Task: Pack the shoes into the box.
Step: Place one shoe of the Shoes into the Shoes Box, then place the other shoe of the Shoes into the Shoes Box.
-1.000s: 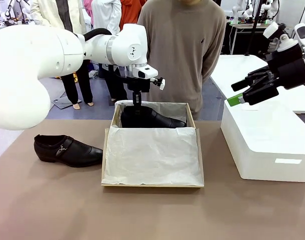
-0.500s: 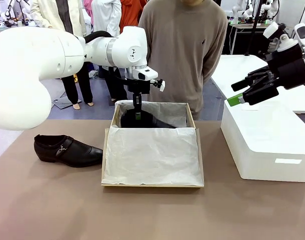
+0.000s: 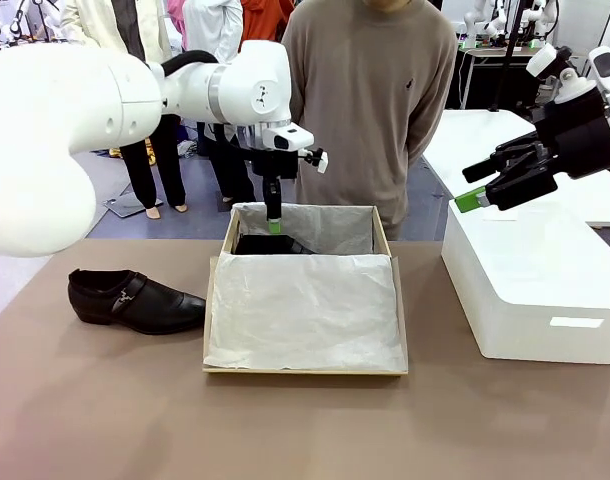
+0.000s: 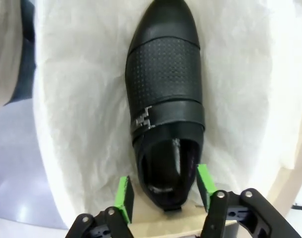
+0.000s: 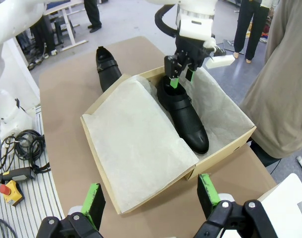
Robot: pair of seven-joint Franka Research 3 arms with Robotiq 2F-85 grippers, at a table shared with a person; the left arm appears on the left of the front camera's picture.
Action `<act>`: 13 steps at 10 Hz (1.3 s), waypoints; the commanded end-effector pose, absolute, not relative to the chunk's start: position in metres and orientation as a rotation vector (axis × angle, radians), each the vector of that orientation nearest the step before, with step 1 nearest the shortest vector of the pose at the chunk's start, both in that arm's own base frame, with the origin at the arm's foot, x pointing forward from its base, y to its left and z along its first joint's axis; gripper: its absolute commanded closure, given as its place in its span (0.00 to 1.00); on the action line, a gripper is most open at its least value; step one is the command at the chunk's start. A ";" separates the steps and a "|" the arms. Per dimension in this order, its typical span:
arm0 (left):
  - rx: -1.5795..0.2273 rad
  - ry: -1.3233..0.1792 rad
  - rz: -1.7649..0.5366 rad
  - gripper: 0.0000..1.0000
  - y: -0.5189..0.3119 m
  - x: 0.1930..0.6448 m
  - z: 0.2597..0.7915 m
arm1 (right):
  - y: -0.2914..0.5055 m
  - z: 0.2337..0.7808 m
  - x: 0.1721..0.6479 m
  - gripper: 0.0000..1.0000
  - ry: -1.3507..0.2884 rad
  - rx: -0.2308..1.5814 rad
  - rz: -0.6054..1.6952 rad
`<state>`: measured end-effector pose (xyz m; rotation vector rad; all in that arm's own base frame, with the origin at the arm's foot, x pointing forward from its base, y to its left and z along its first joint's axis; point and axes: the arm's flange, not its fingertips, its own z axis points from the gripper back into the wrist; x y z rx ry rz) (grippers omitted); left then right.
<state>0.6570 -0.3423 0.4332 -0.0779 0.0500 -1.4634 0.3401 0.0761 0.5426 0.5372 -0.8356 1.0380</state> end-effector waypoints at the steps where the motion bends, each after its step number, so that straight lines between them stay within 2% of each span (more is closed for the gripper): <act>1: -0.068 0.064 -1.427 0.00 -0.336 0.647 0.458 | 0.077 0.541 0.344 0.00 -0.869 0.553 1.061; 2: -0.062 0.055 -1.418 0.00 -0.332 0.646 0.467 | 0.077 0.541 0.344 0.00 -0.869 0.553 1.061; 3: -0.098 0.131 -1.440 0.00 -0.320 0.654 0.470 | 0.077 0.541 0.344 0.00 -0.869 0.553 1.061; 4: -0.067 0.048 -1.449 0.00 -0.338 0.650 0.460 | 0.077 0.541 0.344 0.00 -0.869 0.553 1.061; 13: -0.067 0.048 -1.449 0.00 -0.338 0.650 0.460 | 0.077 0.541 0.344 0.00 -0.869 0.553 1.061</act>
